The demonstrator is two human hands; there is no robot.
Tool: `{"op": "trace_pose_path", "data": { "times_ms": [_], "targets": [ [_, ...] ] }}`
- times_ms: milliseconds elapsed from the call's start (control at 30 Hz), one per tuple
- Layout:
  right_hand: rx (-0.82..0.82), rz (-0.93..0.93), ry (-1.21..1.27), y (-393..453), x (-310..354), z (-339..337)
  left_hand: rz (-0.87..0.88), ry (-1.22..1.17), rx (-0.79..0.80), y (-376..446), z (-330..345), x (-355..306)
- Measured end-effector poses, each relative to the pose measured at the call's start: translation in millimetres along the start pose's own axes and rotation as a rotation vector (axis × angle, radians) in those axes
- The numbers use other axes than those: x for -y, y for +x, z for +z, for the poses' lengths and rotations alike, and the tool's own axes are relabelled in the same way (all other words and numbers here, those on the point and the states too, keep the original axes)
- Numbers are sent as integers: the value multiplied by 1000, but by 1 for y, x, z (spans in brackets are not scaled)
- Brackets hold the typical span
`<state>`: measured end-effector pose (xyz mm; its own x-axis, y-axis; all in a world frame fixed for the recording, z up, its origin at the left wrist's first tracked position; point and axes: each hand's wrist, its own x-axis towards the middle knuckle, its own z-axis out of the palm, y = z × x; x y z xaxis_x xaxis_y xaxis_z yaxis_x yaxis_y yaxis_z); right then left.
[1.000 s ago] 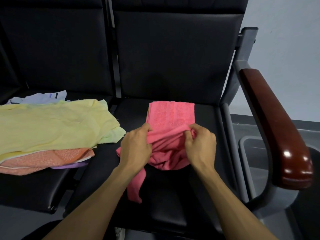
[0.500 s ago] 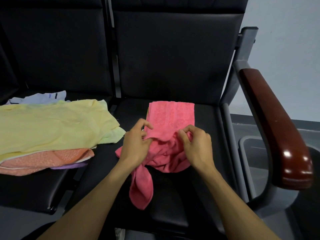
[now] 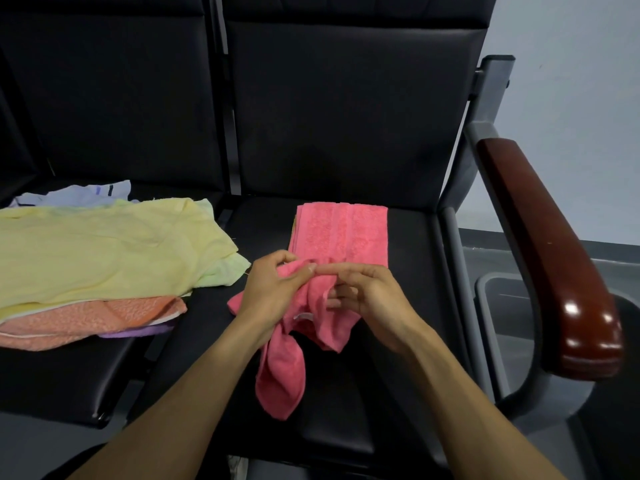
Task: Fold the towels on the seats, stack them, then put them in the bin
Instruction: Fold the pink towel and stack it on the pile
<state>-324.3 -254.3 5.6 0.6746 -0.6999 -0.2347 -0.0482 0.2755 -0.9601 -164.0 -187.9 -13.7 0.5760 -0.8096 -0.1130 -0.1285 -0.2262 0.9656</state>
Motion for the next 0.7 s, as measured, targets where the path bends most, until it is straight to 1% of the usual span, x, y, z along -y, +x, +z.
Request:
{"op": "trace_pose_path", "data": {
  "times_ms": [33, 100, 200, 267, 433, 500, 567, 700],
  "targets": [
    [2, -8, 4, 0, 0, -1, -9, -34, 5, -1, 0, -2],
    [-42, -55, -73, 0, 1, -1, -22, -102, 44, -3, -1, -4],
    [-200, -113, -274, 3, -4, -3, -34, -158, 135, -8, 1, -6],
    [-283, -182, -413, 5, -6, -2, -43, -173, 153, -10, 2, -8],
    [-358, -318, -697, 9, -13, 4, 33, -64, 169, -9, 5, -7],
    [-367, -332, -715, 10, -13, 5, 47, -48, 158, -9, 5, -6],
    [-358, -320, -684, 9, -13, 6, 67, -21, 156, -9, 5, -5],
    [-328, -316, -660, 6, -12, 8, 98, 26, 201, -11, 7, -7]
  ]
}}
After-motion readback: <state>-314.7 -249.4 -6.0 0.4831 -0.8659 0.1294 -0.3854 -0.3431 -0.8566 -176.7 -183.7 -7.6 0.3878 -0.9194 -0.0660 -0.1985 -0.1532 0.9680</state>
